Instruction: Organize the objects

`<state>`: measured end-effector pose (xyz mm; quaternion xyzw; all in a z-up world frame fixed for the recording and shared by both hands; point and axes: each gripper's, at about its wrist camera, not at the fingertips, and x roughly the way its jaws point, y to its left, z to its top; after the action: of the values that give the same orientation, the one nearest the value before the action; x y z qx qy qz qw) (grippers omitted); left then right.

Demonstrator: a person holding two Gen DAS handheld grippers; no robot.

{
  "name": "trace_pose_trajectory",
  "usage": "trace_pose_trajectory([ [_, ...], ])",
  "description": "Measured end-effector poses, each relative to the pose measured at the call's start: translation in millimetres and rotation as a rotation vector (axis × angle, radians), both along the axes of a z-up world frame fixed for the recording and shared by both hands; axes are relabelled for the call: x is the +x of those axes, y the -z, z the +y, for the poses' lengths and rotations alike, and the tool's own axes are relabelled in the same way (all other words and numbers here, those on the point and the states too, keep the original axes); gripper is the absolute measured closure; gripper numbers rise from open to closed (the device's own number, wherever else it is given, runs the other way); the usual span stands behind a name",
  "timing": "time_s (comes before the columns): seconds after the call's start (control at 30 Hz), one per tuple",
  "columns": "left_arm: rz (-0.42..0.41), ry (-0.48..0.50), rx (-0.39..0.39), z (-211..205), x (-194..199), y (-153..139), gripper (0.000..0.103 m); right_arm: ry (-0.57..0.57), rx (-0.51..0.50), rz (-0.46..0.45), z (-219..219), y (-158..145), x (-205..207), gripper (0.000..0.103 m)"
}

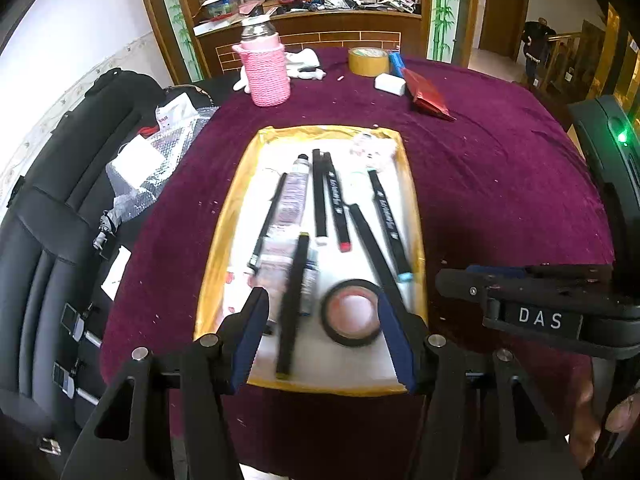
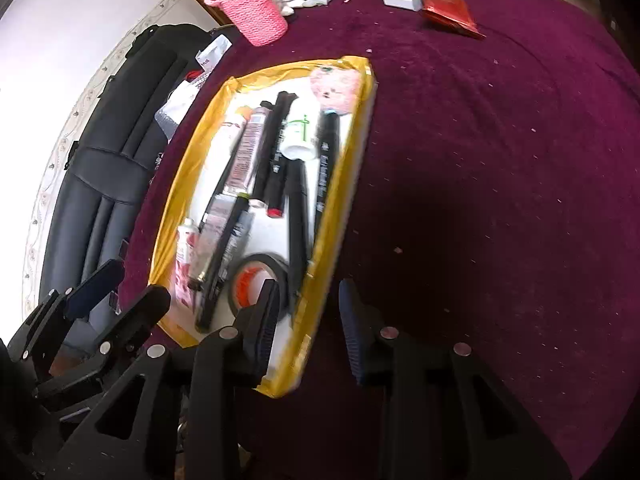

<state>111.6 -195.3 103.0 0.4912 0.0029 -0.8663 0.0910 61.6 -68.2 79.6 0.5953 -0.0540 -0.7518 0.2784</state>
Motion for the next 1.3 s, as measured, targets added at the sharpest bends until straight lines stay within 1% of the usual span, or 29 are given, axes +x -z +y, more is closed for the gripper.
trace_pose_trajectory([
  [0.23,-0.009,-0.006,0.001,43.0,2.5,2.8,0.052,-0.01,0.0,-0.006,38.2,3.7,0.0,0.072],
  [0.37,-0.019,-0.004,0.013,66.6,0.0,7.9,0.052,0.001,0.009,-0.003,63.1,5.7,-1.1,0.067],
  [0.47,-0.025,0.006,0.022,85.6,-4.4,12.0,0.05,0.019,0.017,0.004,82.6,5.8,-2.9,0.065],
  [0.53,-0.031,0.019,0.02,99.3,-8.4,14.9,0.048,0.036,0.022,0.007,98.0,6.6,-4.2,0.064],
  [0.8,-0.072,0.102,-0.036,153.1,-28.9,31.7,0.048,0.125,0.053,0.006,156.4,13.4,-9.7,0.063],
  [0.9,-0.114,0.139,-0.048,171.4,-39.5,49.5,0.047,0.159,0.058,0.007,174.5,13.3,-11.6,0.063],
  [0.97,-0.158,0.151,-0.025,178.6,-46.2,64.4,0.047,0.183,0.059,0.003,186.6,14.4,-13.1,0.063],
  [1.07,-0.235,0.142,0.058,183.4,-57.1,88.8,0.047,0.213,0.064,-0.005,203.5,17.7,-15.4,0.062],
  [1.1,-0.25,0.137,0.074,183.9,-59.4,93.9,0.047,0.224,0.064,-0.01,208.5,18.9,-15.7,0.062],
  [1.13,-0.254,0.129,0.085,184.3,-61.2,97.2,0.043,0.23,0.065,-0.014,211.8,19.9,-16.3,0.062],
  [1.17,-0.236,0.12,0.08,184.5,-62.5,96.1,0.04,0.236,0.066,-0.017,215.6,21.2,-16.7,0.062],
  [1.2,-0.239,0.12,0.078,185.3,-64.7,97.1,0.039,0.243,0.067,-0.021,219.3,22.4,-17.5,0.062],
  [1.23,-0.236,0.115,0.08,185.4,-66.4,97.4,0.033,0.247,0.068,-0.023,221.2,23.3,-17.4,0.062],
  [1.27,-0.238,0.108,0.077,185.1,-67.7,98.5,0.024,0.25,0.069,-0.026,222.2,24.3,-18.2,0.062],
  [1.3,-0.239,0.096,0.077,184.1,-69.2,100.4,0.019,0.253,0.068,-0.03,223.2,25.4,-19.2,0.062],
])
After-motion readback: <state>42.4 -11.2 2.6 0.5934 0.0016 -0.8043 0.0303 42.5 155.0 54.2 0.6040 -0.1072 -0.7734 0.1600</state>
